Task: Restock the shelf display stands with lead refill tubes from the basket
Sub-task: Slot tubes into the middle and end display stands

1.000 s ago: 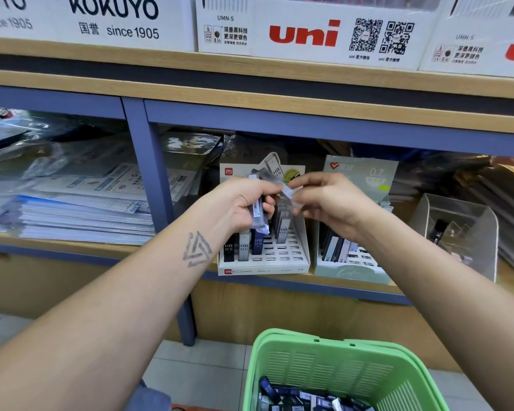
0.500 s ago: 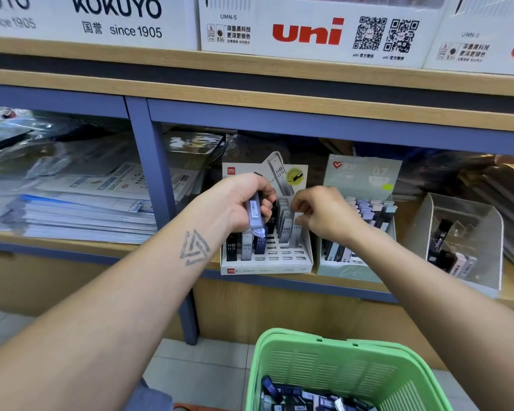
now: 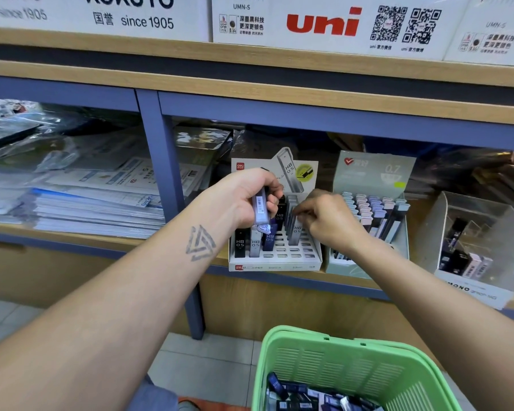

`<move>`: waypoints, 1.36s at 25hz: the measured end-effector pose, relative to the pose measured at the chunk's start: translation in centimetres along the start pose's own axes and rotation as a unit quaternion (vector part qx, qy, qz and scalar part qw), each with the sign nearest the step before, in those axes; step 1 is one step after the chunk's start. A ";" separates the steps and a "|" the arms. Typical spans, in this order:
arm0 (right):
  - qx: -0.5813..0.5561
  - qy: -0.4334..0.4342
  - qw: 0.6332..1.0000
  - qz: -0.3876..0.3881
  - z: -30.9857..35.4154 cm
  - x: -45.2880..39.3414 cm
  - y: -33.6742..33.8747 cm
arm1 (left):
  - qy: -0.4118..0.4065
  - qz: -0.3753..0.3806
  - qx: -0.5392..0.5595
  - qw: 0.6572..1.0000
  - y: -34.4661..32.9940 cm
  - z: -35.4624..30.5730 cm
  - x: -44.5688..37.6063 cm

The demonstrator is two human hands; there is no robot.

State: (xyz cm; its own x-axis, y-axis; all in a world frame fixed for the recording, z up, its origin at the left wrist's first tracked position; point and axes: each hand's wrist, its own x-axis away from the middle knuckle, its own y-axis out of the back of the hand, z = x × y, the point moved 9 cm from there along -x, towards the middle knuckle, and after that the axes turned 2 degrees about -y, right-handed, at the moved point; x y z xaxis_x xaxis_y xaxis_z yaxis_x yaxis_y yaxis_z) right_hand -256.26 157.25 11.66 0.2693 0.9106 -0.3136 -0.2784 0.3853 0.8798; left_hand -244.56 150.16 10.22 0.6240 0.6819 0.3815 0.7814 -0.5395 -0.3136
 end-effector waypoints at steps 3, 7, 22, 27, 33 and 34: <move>0.016 0.002 1.000 -0.018 0.0 0.0 0.0 | 0.001 -0.004 0.001 1.000 0.2 0.0 0.0; 0.043 0.012 0.999 -0.025 0.3 0.0 0.2 | 0.007 0.001 0.011 1.000 0.0 0.1 0.0; -0.433 -0.120 0.880 0.155 5.6 1.9 0.6 | -0.041 -0.019 -0.012 0.999 -0.4 -0.6 -0.6; -0.412 -0.131 0.890 0.142 4.6 1.5 0.8 | -0.063 0.000 -0.037 0.997 0.0 -1.7 -0.3; -0.413 -0.146 0.885 0.157 3.2 1.7 0.4 | -0.117 -0.077 -0.052 0.989 1.7 -2.7 -0.3; -0.388 -0.133 0.901 0.140 3.1 1.4 0.8 | -0.122 -0.076 -0.056 0.988 1.6 -2.7 -0.3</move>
State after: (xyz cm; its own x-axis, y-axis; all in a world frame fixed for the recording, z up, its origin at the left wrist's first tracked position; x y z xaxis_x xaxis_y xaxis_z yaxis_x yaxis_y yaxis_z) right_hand -253.22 158.37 13.04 0.2708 0.9600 0.0705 -0.9030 0.2280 0.3641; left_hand -243.49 147.82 11.96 0.4901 0.8506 0.1904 0.8701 -0.4644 -0.1651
